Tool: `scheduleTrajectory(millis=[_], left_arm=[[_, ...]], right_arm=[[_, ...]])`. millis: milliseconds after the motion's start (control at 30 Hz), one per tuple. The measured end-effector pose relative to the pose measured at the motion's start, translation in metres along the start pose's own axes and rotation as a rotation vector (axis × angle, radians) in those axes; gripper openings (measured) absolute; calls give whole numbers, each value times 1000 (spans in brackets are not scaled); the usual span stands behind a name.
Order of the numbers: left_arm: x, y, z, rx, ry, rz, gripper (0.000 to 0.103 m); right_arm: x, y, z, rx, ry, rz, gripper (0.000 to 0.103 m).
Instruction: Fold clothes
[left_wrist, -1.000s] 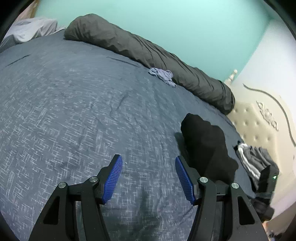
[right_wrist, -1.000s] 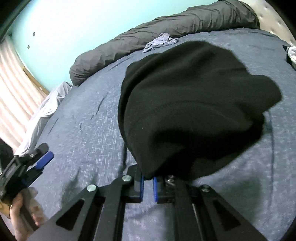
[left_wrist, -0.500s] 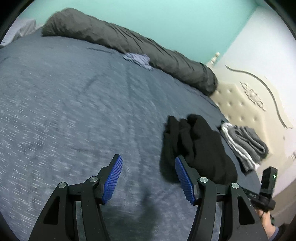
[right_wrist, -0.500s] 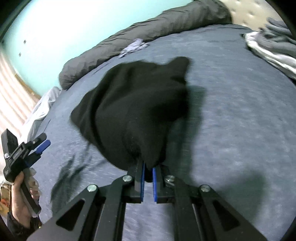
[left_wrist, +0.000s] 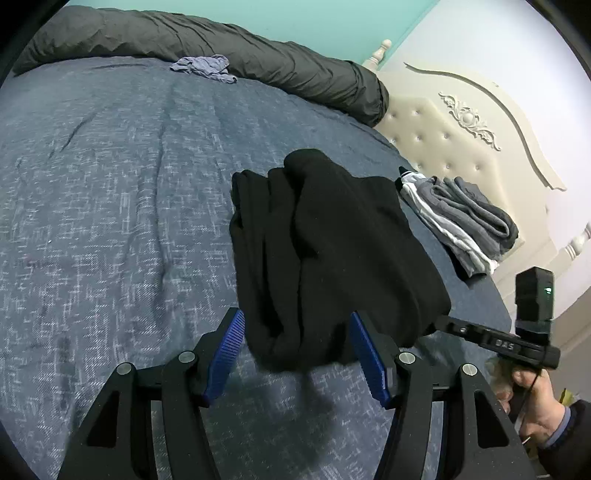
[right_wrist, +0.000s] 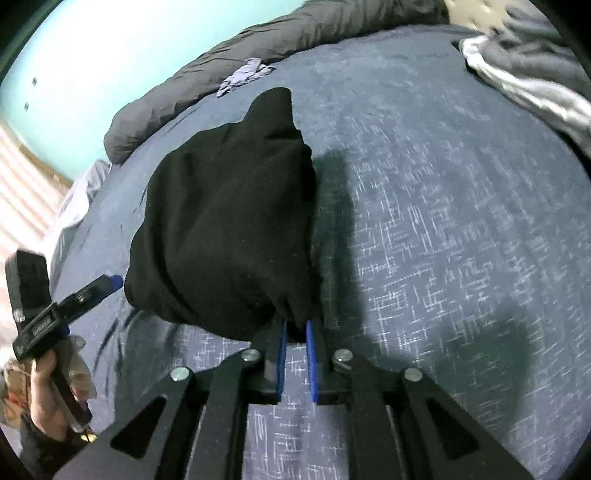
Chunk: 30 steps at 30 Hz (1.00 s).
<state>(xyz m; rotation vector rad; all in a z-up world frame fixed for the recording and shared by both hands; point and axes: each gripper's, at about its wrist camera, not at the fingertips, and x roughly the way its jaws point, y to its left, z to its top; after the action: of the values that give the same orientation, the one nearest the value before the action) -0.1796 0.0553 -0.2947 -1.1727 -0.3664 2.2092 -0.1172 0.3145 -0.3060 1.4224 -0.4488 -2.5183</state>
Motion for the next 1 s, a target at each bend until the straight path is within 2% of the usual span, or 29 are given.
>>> scheduleTrajectory(millis=[133, 200, 233, 300, 367, 500, 633, 667, 700, 833, 1000], left_arm=[[11, 4, 2, -21, 30, -14, 63], [17, 5, 1, -30, 50, -31, 63], [19, 3, 1, -25, 56, -34, 62], [20, -1, 1, 3, 64, -39, 51], [20, -5, 1, 35, 65, -39, 31], [20, -10, 0, 64, 59, -33, 15], [15, -11, 0, 77, 46, -40, 12], [14, -10, -1, 77, 45, -40, 11], [13, -9, -1, 76, 46, -39, 11], [15, -2, -4, 51, 57, -49, 10], [19, -1, -6, 55, 66, -50, 10]], right_arm=[[-9, -4, 5, -2, -35, 16, 16], [-9, -4, 8, -7, -39, 21, 24], [-8, -3, 10, -11, -40, 23, 24], [-6, -3, 13, -19, -41, 26, 24], [-4, -2, 17, -27, -43, 30, 24], [0, -1, 20, -31, -40, 40, 24], [1, -2, 22, -36, -49, 54, 23], [-1, -2, 22, -45, -55, 56, 13], [-2, -1, 22, -54, -60, 58, 6], [-8, 2, 24, -90, -87, 16, 3], [5, -25, 24, 18, -67, -30, 2]])
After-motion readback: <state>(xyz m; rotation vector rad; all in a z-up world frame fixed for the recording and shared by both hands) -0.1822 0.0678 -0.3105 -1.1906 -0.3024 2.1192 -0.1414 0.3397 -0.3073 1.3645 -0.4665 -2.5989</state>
